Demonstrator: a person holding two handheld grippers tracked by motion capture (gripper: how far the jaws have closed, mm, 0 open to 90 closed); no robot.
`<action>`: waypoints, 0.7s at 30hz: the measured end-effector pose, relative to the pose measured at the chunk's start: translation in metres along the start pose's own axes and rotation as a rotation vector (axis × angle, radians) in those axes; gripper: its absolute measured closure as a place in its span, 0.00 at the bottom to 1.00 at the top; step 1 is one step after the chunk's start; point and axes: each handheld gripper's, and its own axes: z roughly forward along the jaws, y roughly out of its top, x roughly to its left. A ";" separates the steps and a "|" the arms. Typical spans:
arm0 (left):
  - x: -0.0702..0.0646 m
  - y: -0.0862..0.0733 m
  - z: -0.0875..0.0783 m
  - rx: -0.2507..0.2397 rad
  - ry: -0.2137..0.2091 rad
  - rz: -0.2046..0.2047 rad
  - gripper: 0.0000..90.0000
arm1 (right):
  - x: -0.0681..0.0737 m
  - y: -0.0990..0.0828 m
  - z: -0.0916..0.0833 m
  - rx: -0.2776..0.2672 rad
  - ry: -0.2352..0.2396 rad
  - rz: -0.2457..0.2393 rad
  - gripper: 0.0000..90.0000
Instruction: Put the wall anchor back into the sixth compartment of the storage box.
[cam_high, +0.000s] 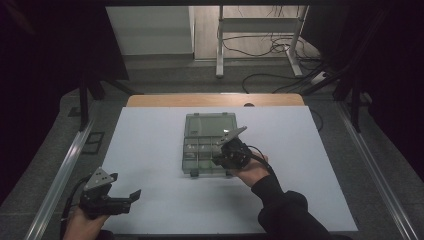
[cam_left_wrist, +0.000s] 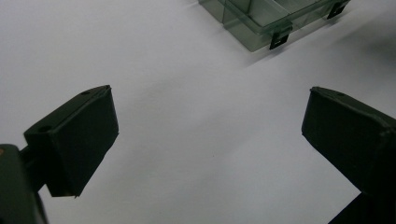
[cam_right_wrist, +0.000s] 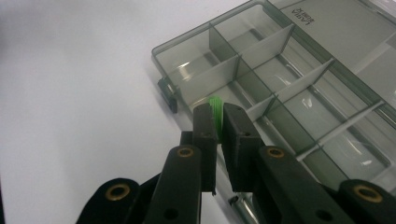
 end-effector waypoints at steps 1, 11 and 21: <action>0.000 0.000 0.000 0.000 0.000 -0.001 0.05 | 0.000 0.001 0.002 0.001 -0.002 -0.003 0.92; 0.000 0.000 0.000 0.000 -0.002 -0.001 0.05 | -0.002 0.012 0.021 0.004 -0.016 0.001 0.92; 0.001 0.000 0.000 -0.002 -0.004 -0.004 0.05 | -0.003 0.013 0.030 -0.001 -0.036 0.011 0.81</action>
